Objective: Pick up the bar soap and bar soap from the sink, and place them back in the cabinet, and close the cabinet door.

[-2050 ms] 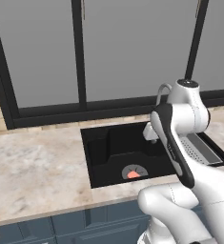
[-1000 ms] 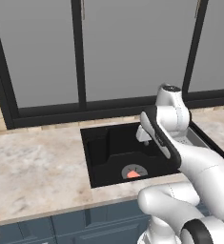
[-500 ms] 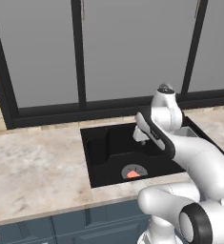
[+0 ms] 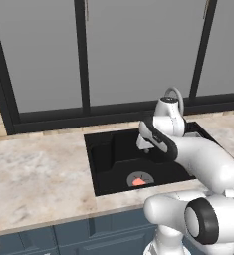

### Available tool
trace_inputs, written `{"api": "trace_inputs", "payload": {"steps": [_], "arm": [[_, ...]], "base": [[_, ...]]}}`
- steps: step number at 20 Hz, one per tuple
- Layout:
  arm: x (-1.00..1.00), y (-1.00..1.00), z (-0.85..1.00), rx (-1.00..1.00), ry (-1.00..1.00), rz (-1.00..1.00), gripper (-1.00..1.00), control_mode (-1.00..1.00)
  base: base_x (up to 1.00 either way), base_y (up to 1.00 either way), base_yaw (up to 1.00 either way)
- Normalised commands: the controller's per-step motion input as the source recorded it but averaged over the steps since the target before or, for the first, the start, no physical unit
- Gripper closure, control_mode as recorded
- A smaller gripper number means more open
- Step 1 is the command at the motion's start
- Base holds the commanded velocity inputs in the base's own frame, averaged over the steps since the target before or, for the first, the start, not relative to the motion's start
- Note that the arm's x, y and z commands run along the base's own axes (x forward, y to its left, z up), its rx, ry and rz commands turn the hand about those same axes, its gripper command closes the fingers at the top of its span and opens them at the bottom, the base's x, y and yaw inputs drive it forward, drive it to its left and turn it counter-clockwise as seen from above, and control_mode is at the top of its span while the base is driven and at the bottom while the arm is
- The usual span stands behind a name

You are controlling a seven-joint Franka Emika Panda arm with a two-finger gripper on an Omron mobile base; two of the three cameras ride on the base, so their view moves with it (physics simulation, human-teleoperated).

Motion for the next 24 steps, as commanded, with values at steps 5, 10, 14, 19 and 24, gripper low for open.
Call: {"api": "trace_inputs", "payload": {"steps": [5,10,14,19,24], "arm": [[0.30,-0.01,-0.23,0.00,0.00,0.00,-1.00,-1.00],[0.25,-0.05,-0.26,0.00,0.00,0.00,-1.00,-1.00],[0.23,-0.03,-0.30,0.00,0.00,0.00,-1.00,-1.00],[0.21,0.00,-0.35,0.00,0.00,0.00,-1.00,-1.00],[0.20,0.00,-0.34,0.00,0.00,0.00,-1.00,-1.00]], "base": [[0.00,0.00,0.00],[0.00,0.00,0.00],[0.00,0.00,0.00],[0.00,0.00,0.00],[0.00,0.00,0.00]]}}
